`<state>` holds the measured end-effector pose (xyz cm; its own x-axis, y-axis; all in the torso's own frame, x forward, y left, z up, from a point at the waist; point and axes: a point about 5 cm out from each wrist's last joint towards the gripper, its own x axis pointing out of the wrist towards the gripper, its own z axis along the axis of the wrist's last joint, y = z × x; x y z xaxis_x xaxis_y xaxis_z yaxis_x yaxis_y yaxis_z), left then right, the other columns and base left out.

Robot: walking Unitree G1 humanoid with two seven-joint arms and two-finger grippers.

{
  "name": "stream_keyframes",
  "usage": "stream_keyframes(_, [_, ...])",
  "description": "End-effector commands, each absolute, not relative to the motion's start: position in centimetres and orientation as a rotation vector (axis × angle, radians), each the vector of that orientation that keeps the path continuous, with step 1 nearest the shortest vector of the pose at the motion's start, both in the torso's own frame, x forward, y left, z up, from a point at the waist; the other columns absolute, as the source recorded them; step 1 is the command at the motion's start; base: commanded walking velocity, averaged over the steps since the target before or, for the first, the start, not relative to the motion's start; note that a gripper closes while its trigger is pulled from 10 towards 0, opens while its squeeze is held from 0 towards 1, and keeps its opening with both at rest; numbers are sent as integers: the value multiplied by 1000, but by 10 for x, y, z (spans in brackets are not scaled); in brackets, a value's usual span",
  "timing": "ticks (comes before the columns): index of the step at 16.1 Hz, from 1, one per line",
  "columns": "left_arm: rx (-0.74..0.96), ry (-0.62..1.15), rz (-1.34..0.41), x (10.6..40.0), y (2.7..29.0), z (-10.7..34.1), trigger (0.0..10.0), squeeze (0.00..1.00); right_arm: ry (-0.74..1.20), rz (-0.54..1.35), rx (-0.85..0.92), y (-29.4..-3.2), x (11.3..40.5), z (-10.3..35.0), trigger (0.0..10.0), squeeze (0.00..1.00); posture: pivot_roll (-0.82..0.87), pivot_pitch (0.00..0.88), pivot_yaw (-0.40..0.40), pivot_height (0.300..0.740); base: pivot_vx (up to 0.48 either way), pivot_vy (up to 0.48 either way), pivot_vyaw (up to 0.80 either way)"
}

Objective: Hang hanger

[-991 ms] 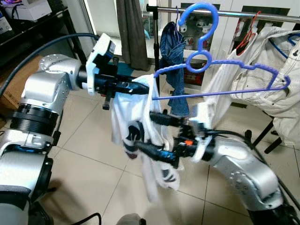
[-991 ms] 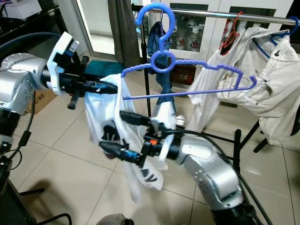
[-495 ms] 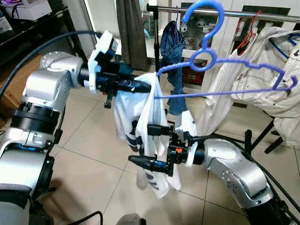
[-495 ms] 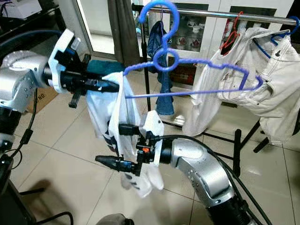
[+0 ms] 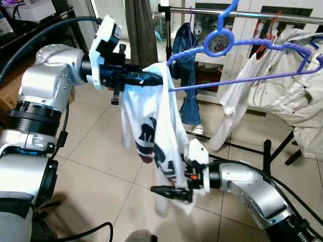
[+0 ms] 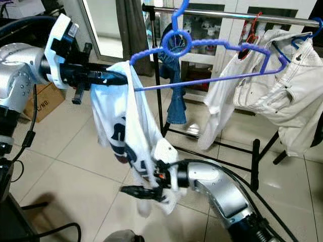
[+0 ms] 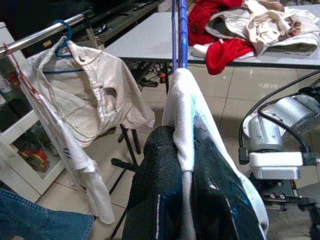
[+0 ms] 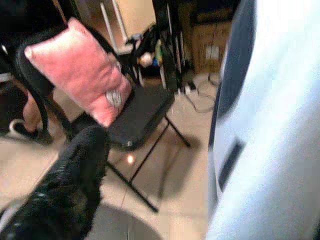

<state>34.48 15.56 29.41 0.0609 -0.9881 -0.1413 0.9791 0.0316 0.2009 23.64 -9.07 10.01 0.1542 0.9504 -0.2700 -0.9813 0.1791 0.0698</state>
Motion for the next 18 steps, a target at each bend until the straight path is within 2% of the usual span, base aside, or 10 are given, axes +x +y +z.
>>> stream_keyframes(1, [310,-81,-1474,346,165,308,0,0,299,1410,-158,-94,233,94,0,0,184,18,112,740,0,0,0])
stream_keyframes(8, [325,-60,-1456,349,174,304,0,0,372,1341,-197,-135,234,84,0,0,167,12,118,740,0,0,0])
stream_keyframes(12, [341,-35,-1452,349,177,299,0,0,490,1331,-331,-160,230,70,0,0,165,17,116,740,0,0,0])
stream_keyframes(18, [358,-13,-1442,349,181,293,0,0,520,1305,-358,-175,232,72,0,0,163,21,110,740,0,0,0])
